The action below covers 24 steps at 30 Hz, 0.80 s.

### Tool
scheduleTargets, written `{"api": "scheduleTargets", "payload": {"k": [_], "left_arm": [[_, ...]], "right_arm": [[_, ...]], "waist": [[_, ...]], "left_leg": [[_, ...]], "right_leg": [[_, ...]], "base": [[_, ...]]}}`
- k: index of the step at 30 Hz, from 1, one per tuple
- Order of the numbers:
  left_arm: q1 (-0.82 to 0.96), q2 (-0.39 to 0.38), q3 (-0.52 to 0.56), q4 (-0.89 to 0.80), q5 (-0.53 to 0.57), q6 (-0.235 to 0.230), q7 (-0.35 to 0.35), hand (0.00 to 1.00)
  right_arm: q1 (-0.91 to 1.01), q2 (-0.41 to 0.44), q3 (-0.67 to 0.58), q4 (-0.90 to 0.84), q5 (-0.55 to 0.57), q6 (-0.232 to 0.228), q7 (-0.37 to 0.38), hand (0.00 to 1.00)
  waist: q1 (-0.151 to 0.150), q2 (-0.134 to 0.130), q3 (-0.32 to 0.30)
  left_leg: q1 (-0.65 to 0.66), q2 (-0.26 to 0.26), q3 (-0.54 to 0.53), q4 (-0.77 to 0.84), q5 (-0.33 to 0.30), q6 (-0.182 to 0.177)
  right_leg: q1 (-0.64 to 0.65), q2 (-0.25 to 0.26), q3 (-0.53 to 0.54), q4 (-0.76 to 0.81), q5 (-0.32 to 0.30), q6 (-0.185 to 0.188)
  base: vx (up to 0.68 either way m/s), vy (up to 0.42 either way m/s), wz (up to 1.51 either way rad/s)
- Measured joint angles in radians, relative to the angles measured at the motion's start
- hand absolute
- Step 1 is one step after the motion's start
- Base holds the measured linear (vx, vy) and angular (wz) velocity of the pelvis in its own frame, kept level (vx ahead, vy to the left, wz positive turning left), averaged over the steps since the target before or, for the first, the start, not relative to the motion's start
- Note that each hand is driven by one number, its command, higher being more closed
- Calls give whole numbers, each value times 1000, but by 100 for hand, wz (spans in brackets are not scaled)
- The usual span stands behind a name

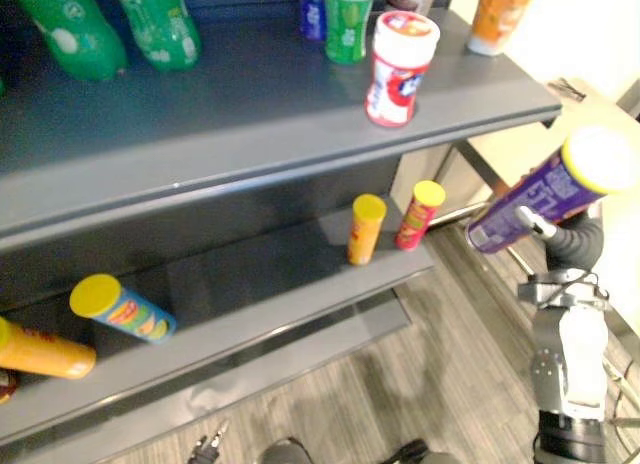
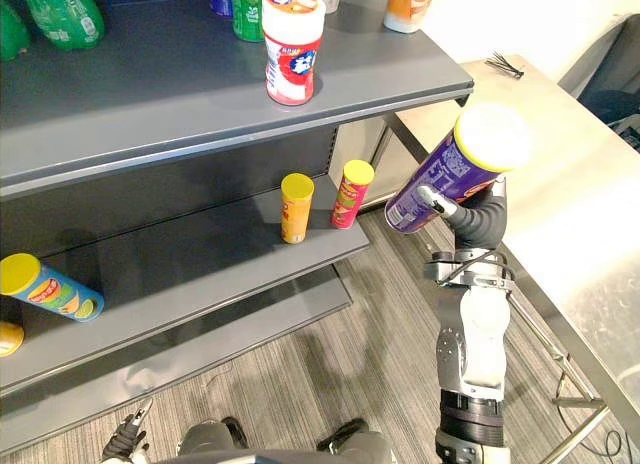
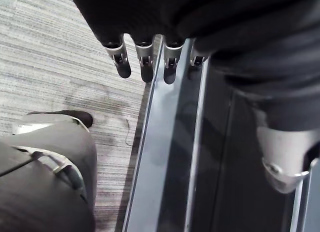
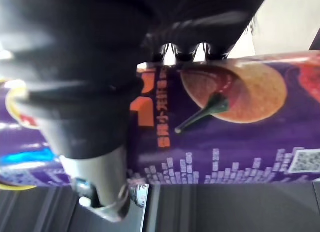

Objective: Put the gum and the chips on the shelf.

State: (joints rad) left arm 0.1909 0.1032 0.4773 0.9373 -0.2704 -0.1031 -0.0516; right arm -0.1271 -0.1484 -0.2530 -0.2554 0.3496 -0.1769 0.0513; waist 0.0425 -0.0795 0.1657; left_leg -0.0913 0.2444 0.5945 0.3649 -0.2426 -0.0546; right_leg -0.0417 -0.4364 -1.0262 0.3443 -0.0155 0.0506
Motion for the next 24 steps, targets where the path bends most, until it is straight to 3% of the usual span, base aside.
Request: {"api": "scheduleTargets", "payload": {"k": [4, 18, 24], "left_arm": [[-1, -35, 0, 0, 0, 0, -11, 0], [0, -34, -6, -28, 1, -2, -22, 0], [1, -28, -21, -41, -34, -3, -23, 0]], "right_arm": [[3, 0, 0, 0, 0, 2, 3, 100], [12, 1, 77, 0, 2, 2, 24, 100], [2, 2, 179, 10, 2, 2, 25, 100]], "waist": [[-2, 24, 24], [14, 5, 34], [48, -8, 42]], "left_leg": [[8, -7, -3, -40, 2, -4], [-6, -17, -33, -29, 5, -5], [-6, 28, -38, 67, -15, 17]], "right_leg": [[-5, 4, -1, 2, 0, 0], [15, 3, -23, -15, 7, 9], [66, 17, -19, -18, 77, 11]], "base": [[-38, 0, 0], [18, 26, 5], [38, 60, 10]]}}
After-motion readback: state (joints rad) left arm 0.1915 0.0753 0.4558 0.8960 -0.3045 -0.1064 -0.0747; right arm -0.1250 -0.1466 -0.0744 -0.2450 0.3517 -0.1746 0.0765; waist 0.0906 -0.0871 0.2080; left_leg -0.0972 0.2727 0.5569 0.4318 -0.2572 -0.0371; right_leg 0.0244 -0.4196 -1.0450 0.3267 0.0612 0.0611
